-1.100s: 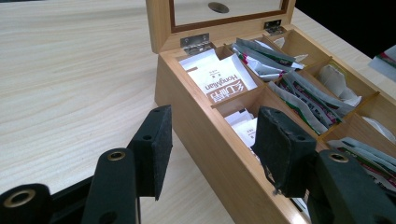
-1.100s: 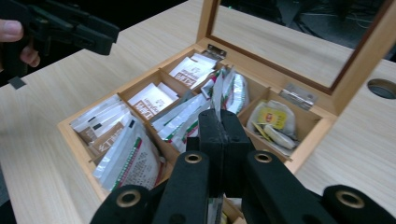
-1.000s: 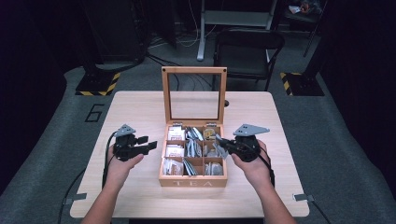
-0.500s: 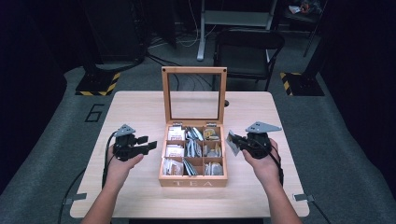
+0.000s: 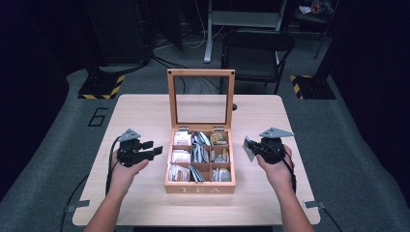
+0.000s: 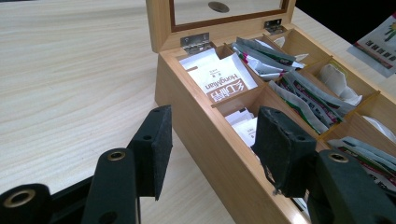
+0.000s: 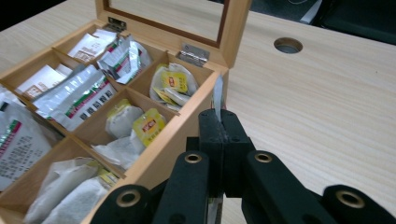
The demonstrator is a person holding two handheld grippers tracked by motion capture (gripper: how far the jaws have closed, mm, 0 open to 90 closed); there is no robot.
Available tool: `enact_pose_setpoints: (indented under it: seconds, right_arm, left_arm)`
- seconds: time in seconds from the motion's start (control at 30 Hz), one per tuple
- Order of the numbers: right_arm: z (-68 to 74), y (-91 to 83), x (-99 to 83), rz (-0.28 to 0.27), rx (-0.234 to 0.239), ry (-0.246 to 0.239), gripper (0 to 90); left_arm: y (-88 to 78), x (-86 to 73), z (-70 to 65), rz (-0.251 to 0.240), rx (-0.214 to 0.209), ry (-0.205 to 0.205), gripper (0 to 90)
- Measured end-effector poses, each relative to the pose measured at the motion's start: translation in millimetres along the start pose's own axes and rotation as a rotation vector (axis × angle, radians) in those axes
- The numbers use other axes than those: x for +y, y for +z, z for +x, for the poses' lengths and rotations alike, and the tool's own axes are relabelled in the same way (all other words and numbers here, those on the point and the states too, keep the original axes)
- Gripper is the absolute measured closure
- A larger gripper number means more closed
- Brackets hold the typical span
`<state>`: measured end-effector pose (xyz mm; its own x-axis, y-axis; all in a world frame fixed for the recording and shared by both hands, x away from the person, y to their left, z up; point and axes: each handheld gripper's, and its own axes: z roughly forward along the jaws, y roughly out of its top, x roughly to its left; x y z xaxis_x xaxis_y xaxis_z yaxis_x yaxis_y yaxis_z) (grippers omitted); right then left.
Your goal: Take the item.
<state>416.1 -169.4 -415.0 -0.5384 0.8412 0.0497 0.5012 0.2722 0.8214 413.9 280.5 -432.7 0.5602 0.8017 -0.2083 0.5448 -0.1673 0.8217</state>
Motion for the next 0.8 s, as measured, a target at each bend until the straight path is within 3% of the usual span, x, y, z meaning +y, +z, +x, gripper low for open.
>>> enact_pose_setpoints:
  seconds: [0.6, 0.8]
  right_arm:
    - [-19.4, 28.2, -26.8, 0.070, -0.028, 0.046, 89.3]
    - [-26.7, 34.1, -34.4, 0.068, -0.020, 0.075, 89.3]
  left_arm:
    - [0.3, -0.4, 0.1, 0.001, 0.002, -0.005, 46.5]
    - [0.3, -0.5, 0.5, 0.000, 0.002, -0.006, 46.4]
